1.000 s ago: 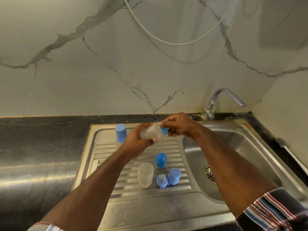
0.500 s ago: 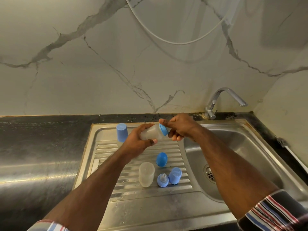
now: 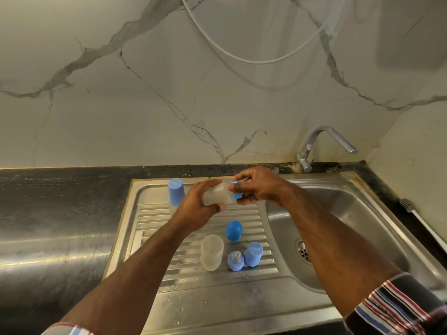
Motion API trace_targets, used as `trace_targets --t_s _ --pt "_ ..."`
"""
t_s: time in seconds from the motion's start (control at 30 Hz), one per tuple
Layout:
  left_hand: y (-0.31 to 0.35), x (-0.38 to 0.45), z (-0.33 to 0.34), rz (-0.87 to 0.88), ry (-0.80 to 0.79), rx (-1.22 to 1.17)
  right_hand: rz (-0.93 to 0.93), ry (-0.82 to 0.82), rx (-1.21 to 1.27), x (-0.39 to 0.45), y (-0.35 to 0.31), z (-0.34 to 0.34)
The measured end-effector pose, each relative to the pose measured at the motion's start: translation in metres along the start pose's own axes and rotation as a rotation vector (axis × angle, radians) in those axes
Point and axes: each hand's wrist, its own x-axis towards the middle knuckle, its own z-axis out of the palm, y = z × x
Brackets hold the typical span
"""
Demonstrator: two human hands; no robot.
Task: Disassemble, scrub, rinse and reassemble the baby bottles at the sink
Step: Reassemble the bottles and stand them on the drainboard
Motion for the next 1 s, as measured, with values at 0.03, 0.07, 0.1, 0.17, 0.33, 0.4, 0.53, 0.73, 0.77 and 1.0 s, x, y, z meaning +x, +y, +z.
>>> trace_targets --t_s 0.03,0.07,0.1,0.17,0.33,0.4,0.53,0.73,0.77,1.0 --pt "0.001 0.000 -0.001 -0.034 -0.023 -0.072 -0.045 -0.005 -0.023 -0.001 0.000 0.000" --pt "0.002 0.001 -0.003 -0.076 -0.056 -0.160 -0.098 0.002 -0.087 -0.002 0.000 -0.001" --pt "0.003 0.001 -0.003 -0.111 -0.085 -0.219 -0.142 0.015 -0.166 -0.003 0.000 0.000" --pt "0.003 0.002 -0.004 -0.110 -0.080 -0.187 -0.164 0.077 -0.273 0.001 0.001 0.004" --pt "-0.010 0.001 0.003 -0.040 0.054 0.073 0.018 0.135 -0.064 0.009 0.001 0.022" --pt "-0.014 0.002 0.002 -0.053 0.063 0.083 0.070 0.117 0.098 0.011 0.007 0.023" --pt "-0.016 0.000 -0.002 -0.129 0.056 0.030 0.103 0.062 -0.017 0.013 0.033 0.020" --pt "-0.026 -0.003 0.007 -0.178 0.001 0.004 0.153 -0.189 -0.758 0.019 0.071 0.046" --pt "-0.027 -0.003 0.006 -0.187 -0.008 -0.009 0.141 -0.187 -0.782 0.021 0.076 0.050" --pt "-0.032 -0.004 0.003 -0.232 -0.027 -0.119 0.104 0.230 -0.015 0.023 0.067 0.018"
